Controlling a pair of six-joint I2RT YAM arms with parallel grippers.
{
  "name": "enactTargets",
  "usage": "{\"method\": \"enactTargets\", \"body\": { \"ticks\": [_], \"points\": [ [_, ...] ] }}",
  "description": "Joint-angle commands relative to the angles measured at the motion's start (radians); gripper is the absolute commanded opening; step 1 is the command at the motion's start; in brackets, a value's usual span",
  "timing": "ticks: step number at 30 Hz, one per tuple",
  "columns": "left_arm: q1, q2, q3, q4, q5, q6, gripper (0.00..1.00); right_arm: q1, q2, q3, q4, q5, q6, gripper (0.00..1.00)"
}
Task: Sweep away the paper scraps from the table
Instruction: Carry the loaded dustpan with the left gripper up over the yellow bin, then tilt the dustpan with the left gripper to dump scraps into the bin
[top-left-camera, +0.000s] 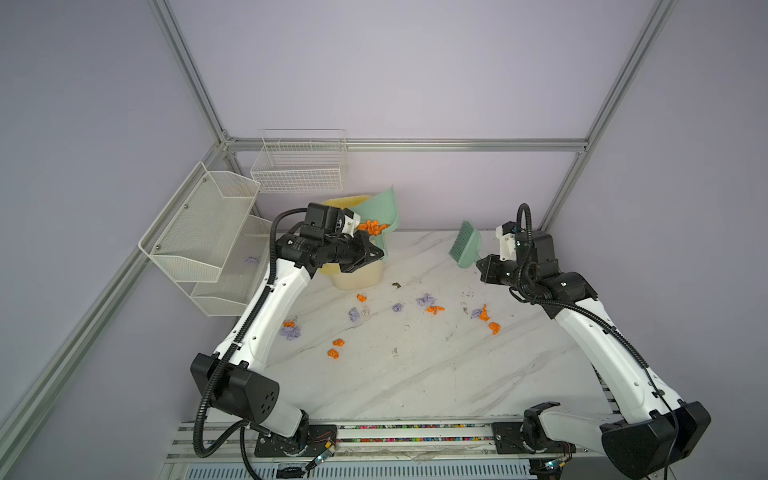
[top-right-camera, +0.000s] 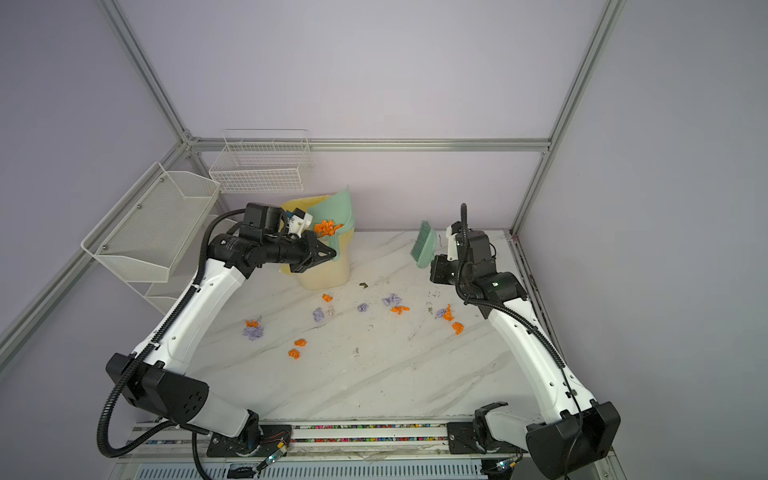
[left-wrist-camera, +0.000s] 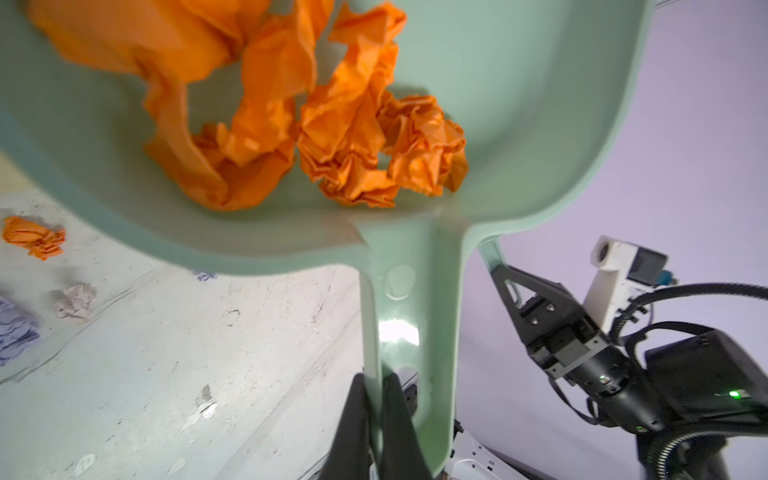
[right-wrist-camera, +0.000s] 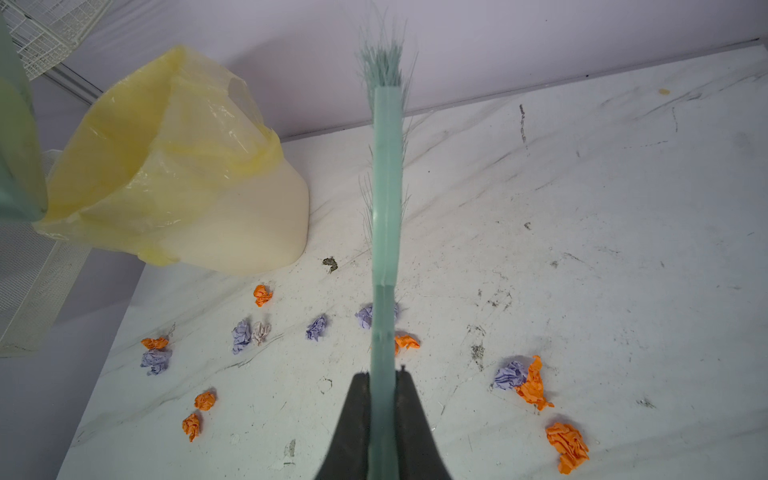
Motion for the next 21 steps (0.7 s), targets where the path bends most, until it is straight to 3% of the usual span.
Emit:
{"method": "enactTargets", "body": {
  "ticks": [1, 11, 17, 21],
  "points": [
    [0.041, -0.068, -0.084, 0.196, 0.139, -0.109, 0.00, -0.005, -0.023, -0.006, 0.029, -0.006, 0.010, 0.00],
    [0.085, -0.096, -0.266, 0.511, 0.290, -0.329, 0.00, -0.006, -0.040, -0.010, 0.056, -0.035, 0.007, 0.00],
    [0.120, -0.090, -0.459, 0.961, 0.387, -0.638, 0.00, -0.005, -0.036, 0.001, 0.064, -0.063, 0.013, 0.00],
    [0.154, -0.074, -0.516, 1.135, 0.408, -0.747, 0.00, -0.006, -0.033, 0.012, 0.062, -0.067, 0.019, 0.00]
  ]
}}
